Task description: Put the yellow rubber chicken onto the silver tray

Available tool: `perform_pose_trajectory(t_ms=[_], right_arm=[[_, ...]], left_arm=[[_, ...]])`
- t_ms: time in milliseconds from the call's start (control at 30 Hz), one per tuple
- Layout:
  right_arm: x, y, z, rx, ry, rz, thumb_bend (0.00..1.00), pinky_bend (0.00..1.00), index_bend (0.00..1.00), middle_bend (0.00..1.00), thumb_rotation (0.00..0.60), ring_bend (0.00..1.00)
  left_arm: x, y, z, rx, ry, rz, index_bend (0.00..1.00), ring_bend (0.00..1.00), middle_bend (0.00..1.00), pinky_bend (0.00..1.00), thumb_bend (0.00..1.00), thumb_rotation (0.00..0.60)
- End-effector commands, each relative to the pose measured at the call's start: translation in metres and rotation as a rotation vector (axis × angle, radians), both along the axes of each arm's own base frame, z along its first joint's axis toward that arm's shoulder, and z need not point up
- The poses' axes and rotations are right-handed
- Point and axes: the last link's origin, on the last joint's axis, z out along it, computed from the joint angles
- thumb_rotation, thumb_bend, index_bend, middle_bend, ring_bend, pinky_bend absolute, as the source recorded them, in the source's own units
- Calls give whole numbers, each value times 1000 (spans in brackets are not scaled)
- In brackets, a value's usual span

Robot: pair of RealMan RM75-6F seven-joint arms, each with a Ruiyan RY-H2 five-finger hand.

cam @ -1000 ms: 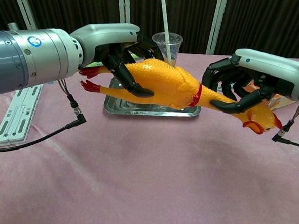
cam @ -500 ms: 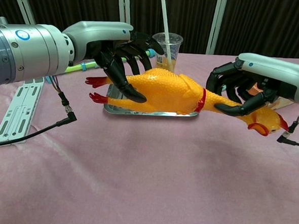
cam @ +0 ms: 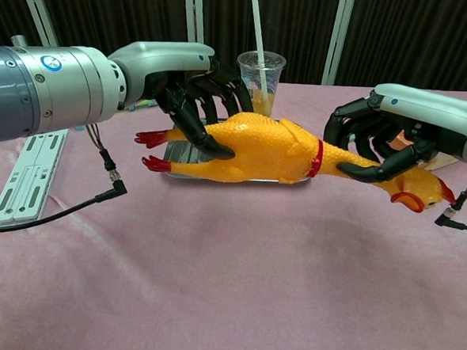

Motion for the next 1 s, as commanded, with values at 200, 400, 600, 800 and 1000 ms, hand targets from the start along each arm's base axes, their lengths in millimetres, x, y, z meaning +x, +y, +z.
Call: perform_pose_trajectory(t_ms=[200, 400, 600, 800, 1000], right_arm=[[2, 1, 2, 0, -11, 5, 610, 875, 913, 702, 600, 709], [5, 2, 3, -2, -19, 14, 611, 875, 915, 702, 600, 710], [6, 3, 3, 0, -22, 15, 612, 875, 916, 704, 600, 711], [6, 2, 4, -4, -23, 16, 613, 875, 916, 704, 600, 711], [6, 1, 4, -6, -23, 11, 613, 875, 916, 703, 600, 712]], left_arm=[[4, 1, -1, 30, -12, -19, 614, 620, 719, 511, 572, 600], [5, 0, -2, 42, -24, -27, 754, 725, 847, 541, 634, 600], [6, 0, -3, 45, -30, -28, 835, 797, 927, 567, 669, 600], [4, -1, -2, 47, -38, -20, 568, 615, 699, 566, 288, 600], [0, 0, 1, 36, -35, -5, 258, 395, 445, 501, 12, 600]])
